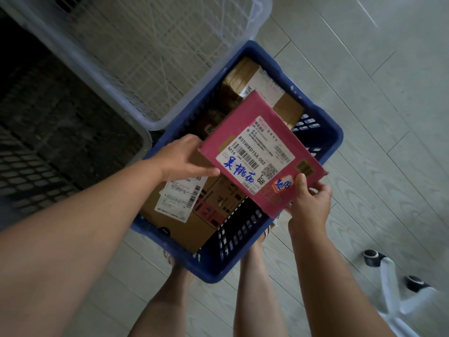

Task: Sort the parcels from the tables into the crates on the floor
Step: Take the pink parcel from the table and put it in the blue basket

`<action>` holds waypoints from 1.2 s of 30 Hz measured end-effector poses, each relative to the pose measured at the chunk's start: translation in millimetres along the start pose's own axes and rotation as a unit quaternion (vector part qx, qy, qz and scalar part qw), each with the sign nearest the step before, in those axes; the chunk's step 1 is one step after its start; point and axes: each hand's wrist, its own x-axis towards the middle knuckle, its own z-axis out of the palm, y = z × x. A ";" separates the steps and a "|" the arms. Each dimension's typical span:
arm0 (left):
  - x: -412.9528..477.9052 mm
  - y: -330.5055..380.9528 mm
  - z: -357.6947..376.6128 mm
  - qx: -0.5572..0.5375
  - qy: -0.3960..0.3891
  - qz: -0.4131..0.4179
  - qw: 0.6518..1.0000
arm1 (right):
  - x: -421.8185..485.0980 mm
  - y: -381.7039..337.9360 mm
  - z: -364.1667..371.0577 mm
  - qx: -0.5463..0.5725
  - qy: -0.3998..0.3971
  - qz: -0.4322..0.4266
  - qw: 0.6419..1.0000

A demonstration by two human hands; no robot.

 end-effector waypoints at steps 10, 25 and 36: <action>-1.3 2.4 5.6 -0.048 0.122 -0.023 0.991 | -4.5 3.7 12.6 -0.017 0.007 -0.015 1.000; -30.8 -11.1 33.2 -0.136 0.173 -0.042 0.975 | -29.4 8.8 -8.3 -0.125 -0.051 -0.102 0.986; -26.4 -5.5 29.6 -0.095 0.216 -0.080 0.969 | -13.5 -8.2 -0.5 -0.139 -0.103 -0.002 0.985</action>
